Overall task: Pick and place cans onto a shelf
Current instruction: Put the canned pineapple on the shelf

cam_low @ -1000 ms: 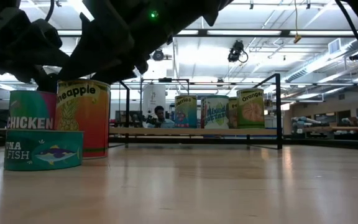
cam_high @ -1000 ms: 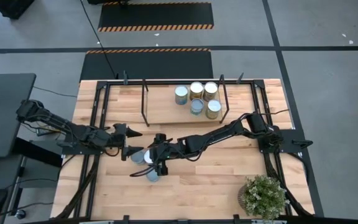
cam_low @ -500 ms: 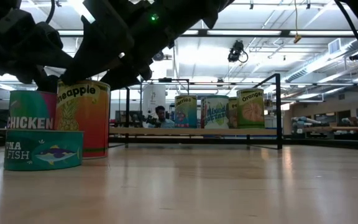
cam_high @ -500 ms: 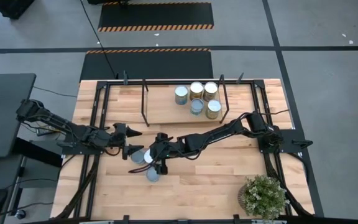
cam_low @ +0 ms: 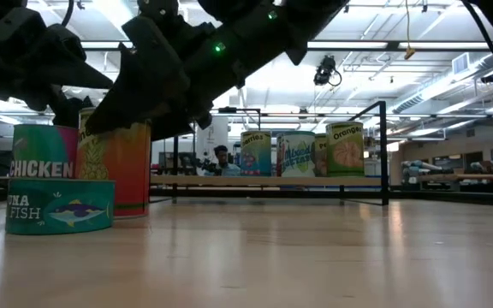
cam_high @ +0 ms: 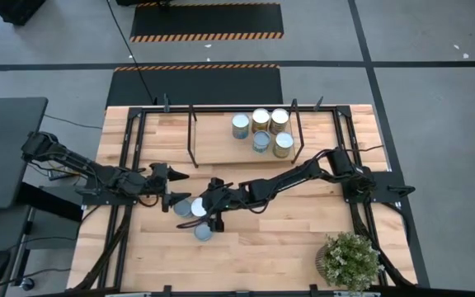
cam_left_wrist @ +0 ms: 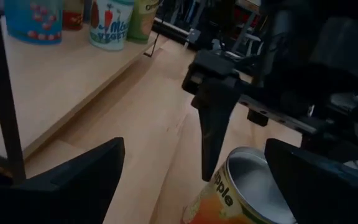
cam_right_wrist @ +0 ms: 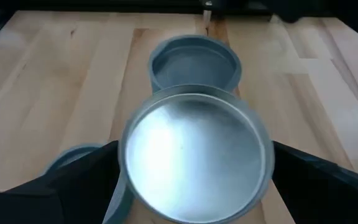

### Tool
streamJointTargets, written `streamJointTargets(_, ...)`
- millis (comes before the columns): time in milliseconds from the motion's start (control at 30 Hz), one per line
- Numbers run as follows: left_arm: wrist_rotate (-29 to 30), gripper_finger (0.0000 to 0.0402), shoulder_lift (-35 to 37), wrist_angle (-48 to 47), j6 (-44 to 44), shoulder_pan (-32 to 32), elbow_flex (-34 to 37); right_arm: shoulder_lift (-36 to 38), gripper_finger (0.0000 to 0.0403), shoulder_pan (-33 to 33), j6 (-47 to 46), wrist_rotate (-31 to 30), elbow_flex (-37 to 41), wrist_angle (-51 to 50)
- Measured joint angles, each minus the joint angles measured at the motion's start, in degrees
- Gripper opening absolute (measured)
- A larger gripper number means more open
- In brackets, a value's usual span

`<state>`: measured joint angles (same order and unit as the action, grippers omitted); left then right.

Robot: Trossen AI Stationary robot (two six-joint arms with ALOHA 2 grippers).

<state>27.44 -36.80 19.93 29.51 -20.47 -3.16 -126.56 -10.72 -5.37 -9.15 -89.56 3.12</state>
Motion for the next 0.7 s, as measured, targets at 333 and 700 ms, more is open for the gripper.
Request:
streamJointTargets(333,0.00,0.0393,0.02,-0.03,-3.72,0.00,0.00,0.07,0.0330,2.27,-0.25,3.14,0.85,-0.15)
streamJointTargets(700,-0.04,0.0393,0.11,6.14,-14.93,0.00,0.03,11.48,0.0328,5.60,5.24,-1.41,0.87,-14.03)
